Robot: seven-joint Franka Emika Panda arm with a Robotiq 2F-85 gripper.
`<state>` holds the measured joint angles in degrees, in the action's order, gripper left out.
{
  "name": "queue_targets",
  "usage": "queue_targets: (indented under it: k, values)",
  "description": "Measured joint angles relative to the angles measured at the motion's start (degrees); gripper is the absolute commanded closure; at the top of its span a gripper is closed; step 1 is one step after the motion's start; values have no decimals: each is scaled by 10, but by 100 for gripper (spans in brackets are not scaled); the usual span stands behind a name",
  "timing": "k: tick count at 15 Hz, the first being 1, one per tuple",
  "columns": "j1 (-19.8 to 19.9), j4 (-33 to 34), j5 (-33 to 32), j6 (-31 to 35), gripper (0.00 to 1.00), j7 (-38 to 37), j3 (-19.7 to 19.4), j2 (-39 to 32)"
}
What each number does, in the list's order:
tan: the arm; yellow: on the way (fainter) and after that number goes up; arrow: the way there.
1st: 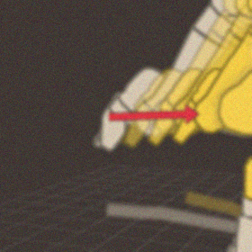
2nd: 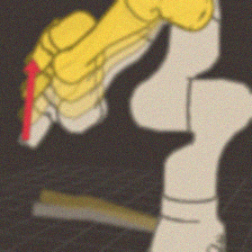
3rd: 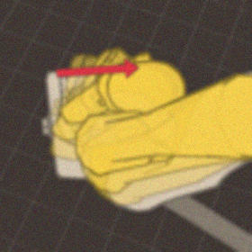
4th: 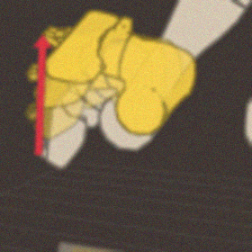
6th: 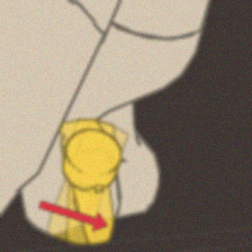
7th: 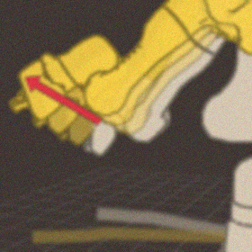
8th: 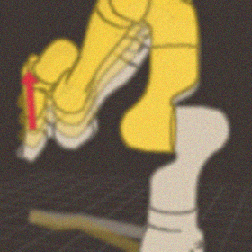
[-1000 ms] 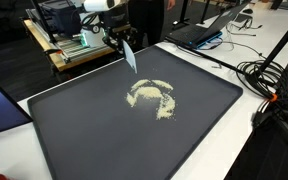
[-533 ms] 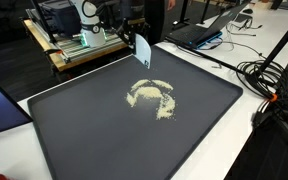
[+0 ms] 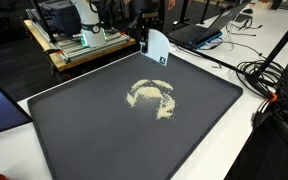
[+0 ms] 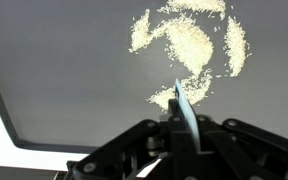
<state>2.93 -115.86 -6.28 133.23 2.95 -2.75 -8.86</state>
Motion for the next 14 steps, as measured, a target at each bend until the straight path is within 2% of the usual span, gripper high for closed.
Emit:
queue_targets:
  k: [7, 11, 14]
  values:
    - [4, 65, 2, 23, 99, 149, 7, -61]
    - [26, 69, 9, 68, 96, 269, 16, -79]
    - [42, 69, 19, 82, 99, 303, 22, -86]
